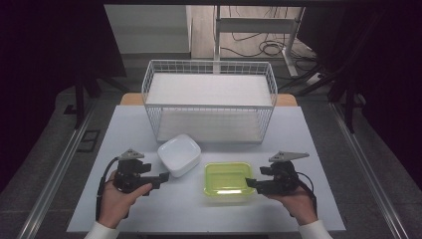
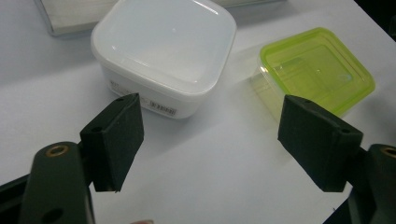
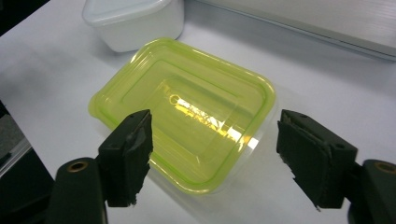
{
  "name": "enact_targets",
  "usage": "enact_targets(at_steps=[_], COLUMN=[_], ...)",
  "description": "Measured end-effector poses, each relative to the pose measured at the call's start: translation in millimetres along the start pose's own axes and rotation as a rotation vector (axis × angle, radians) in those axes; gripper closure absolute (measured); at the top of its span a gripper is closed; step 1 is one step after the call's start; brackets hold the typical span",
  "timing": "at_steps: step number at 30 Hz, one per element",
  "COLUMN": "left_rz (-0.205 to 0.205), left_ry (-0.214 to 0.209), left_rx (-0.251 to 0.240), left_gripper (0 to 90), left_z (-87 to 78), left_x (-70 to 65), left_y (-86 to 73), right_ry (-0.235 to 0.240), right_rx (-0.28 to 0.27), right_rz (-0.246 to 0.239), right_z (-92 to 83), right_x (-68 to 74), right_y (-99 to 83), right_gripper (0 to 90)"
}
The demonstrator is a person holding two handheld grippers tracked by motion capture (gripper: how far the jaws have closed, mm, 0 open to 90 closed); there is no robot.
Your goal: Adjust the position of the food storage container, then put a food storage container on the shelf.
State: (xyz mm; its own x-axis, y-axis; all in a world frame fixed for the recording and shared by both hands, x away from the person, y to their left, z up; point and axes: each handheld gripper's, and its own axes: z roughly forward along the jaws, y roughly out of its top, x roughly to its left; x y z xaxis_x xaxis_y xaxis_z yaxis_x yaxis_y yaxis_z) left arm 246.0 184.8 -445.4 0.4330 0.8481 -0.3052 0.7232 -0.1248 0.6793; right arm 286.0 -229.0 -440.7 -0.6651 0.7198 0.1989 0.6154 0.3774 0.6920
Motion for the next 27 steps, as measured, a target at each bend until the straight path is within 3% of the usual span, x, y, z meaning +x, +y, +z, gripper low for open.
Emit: enact_targets(at_steps=[9, 15, 21, 27], left_rz=[0.005, -0.029, -0.019, -0.019], left_ry=[-0.028, -0.047, -0.064, -0.104], left_rx=[-0.009, -0.026, 0.008, 0.058], left_gripper=[21.1, 20.1, 23.6, 27.1], left_z=[0.9, 1.6, 13.1, 31.2], left_x=[-3.2, -6.4, -17.0, -38.4], left_y=[0.3, 1.2, 7.0, 2.5], right_ry=[-0.008, -0.015, -0.011, -0.017], right_rx=[-0.013, -0.015, -0.008, -0.019], right_rz=[0.041, 0.086, 0.097, 0.096], right_z=[-4.0, -2.8, -1.7, -4.7], right_x=[-4.4, -9.8, -12.2, -13.7], right_y=[-1.1, -1.7, -2.0, 0.2], right_gripper=[24.3, 24.2, 26.3, 27.1])
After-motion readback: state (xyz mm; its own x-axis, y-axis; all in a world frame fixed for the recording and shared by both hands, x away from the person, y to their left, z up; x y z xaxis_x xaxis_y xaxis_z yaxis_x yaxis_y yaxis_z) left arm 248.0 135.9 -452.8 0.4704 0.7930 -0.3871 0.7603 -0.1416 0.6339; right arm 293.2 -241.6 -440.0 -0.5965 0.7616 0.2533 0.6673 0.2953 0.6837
